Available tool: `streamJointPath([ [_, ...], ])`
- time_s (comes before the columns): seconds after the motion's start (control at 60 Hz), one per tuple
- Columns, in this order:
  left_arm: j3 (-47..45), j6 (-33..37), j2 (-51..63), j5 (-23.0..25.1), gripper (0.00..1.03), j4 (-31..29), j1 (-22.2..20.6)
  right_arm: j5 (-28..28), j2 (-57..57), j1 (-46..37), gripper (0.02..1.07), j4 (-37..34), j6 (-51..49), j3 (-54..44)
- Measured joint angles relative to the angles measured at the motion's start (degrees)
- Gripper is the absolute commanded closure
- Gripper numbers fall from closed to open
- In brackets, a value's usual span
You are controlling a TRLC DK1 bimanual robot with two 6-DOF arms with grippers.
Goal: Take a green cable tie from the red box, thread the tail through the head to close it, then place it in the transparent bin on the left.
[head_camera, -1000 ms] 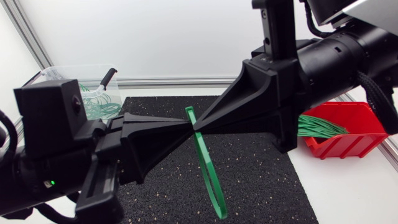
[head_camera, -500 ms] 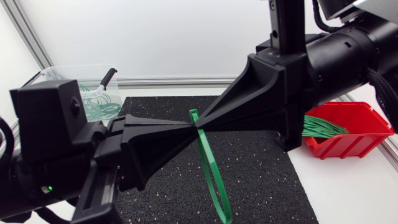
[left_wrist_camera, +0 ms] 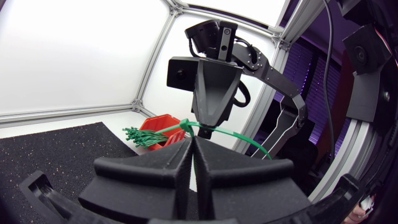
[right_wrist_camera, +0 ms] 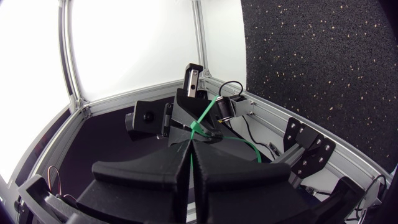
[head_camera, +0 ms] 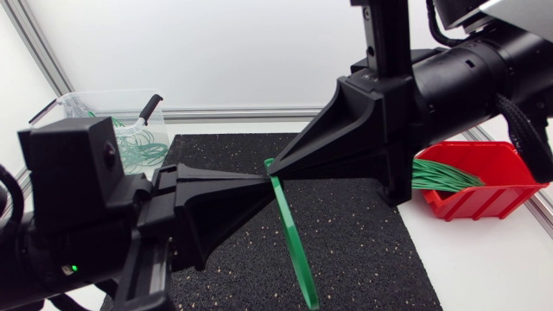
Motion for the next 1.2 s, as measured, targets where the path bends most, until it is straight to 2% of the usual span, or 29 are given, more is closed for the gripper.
streamJointPath([
  [0.6,0.0,2.4,-0.1,-1.5,1.0,0.0,-0.8,0.7,-0.2,0.0,1.01,-0.5,0.4,0.4],
  [0.717,0.0,2.9,-0.1,-1.5,1.0,0.0,-0.8,0.8,-0.3,0.0,0.89,-0.7,0.4,0.4],
  [0.817,0.0,3.0,-0.1,-1.0,1.0,0.0,-0.7,1.5,-0.5,0.0,0.83,-0.7,0.4,0.4],
  [1.2,-0.1,3.0,-0.1,0.5,1.0,0.3,1.4,2.5,-0.7,0.0,0.8,-0.5,0.4,0.3],
])
